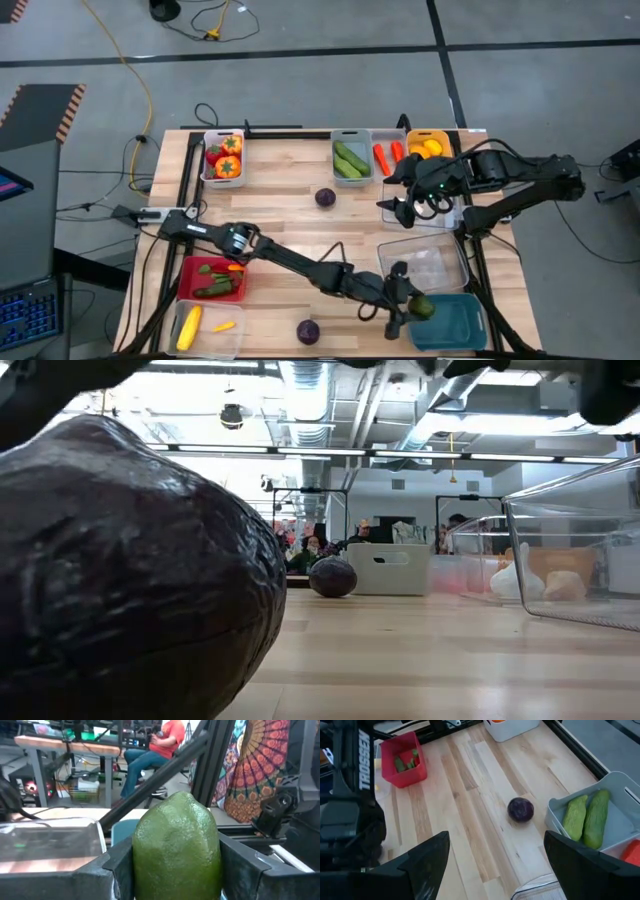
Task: Sort produce into baskets
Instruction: Put the green lime into the blue bin, then put the bottom plum into the bottom transparent bin
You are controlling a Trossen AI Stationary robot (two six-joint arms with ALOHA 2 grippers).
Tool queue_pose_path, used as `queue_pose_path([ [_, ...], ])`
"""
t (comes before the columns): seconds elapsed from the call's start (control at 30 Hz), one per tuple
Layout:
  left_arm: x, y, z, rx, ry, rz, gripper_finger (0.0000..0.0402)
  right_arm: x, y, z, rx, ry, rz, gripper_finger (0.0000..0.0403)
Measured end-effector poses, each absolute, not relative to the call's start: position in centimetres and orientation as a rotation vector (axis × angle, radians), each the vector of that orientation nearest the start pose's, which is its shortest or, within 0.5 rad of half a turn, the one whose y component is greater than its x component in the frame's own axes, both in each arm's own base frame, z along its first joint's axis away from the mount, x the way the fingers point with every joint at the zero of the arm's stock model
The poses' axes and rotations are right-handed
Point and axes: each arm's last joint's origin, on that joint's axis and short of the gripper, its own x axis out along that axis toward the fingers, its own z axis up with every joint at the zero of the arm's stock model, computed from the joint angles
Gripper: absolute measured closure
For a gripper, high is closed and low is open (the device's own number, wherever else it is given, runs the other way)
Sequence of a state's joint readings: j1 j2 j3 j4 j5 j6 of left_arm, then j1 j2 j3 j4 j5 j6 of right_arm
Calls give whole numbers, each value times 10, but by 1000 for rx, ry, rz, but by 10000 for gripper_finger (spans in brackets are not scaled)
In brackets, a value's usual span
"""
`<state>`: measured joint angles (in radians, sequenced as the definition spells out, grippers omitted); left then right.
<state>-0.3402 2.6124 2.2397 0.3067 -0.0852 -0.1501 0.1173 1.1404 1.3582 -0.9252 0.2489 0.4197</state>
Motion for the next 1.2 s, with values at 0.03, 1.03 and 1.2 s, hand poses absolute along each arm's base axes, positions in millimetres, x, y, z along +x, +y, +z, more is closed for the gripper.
queue_pose_path([
  [0.03, 564, -198, 194, -134, 87, -251, 193, 208, 17, 393, 273, 656, -269, 53],
  [1.03, 565, -217, 177, -96, 111, -171, 130, 208, 17, 393, 272, 658, -268, 53],
  [1.2, 565, -217, 177, -97, 111, -171, 124, 208, 17, 393, 272, 659, -268, 53],
])
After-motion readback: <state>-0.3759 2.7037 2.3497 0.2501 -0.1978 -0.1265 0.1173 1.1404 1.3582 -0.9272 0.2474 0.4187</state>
